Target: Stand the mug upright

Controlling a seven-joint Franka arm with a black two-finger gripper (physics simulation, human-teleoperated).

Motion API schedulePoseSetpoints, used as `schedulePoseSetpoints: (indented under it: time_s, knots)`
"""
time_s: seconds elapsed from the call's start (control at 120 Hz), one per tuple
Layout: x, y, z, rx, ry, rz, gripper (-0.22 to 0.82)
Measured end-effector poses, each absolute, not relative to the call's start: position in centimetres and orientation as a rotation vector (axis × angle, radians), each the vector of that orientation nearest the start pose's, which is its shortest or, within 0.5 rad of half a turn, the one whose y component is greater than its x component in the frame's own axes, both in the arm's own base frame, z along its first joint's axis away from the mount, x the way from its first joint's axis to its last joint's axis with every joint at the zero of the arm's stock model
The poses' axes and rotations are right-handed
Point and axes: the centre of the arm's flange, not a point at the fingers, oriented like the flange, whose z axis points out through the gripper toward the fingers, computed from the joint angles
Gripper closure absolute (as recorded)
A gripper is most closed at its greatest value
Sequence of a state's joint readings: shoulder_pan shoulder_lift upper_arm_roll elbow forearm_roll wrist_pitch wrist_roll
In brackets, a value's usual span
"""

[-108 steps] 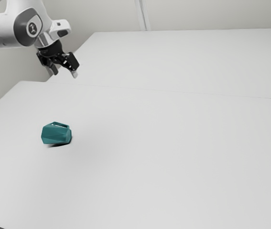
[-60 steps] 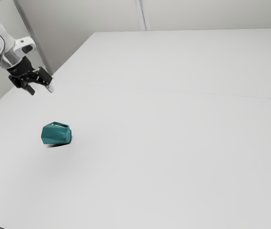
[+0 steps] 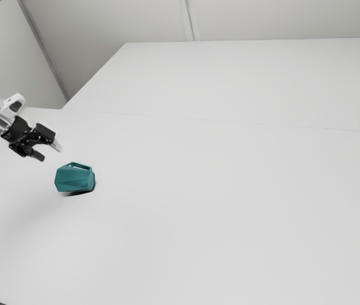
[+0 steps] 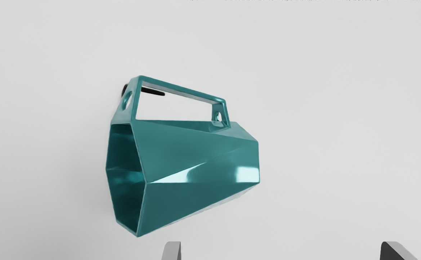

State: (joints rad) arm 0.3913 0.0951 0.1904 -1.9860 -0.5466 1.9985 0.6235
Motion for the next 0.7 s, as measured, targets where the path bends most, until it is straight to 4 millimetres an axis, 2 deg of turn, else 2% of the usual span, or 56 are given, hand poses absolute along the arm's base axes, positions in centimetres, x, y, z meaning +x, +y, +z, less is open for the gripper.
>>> schedulePoseSetpoints:
  time_s: [0.1, 0.233, 0.35, 0.417, 0.5, 0.7]
  knots:
    - [49.5, 30.6, 39.6, -3.565, -0.331, -0.413, 0.00]
    - [50.0, 33.0, 38.0, -3.590, -0.206, -0.449, 0.00]
    - [50.0, 35.0, 35.5, -3.617, -0.090, -0.435, 0.00]
    - [50.8, 35.0, 34.2, -3.640, 0.014, -0.437, 0.00]
    - [51.4, 34.5, 33.6, -3.658, 0.129, -0.457, 0.00]
    - [51.1, 34.2, 30.8, -3.723, 0.256, -0.500, 0.00]
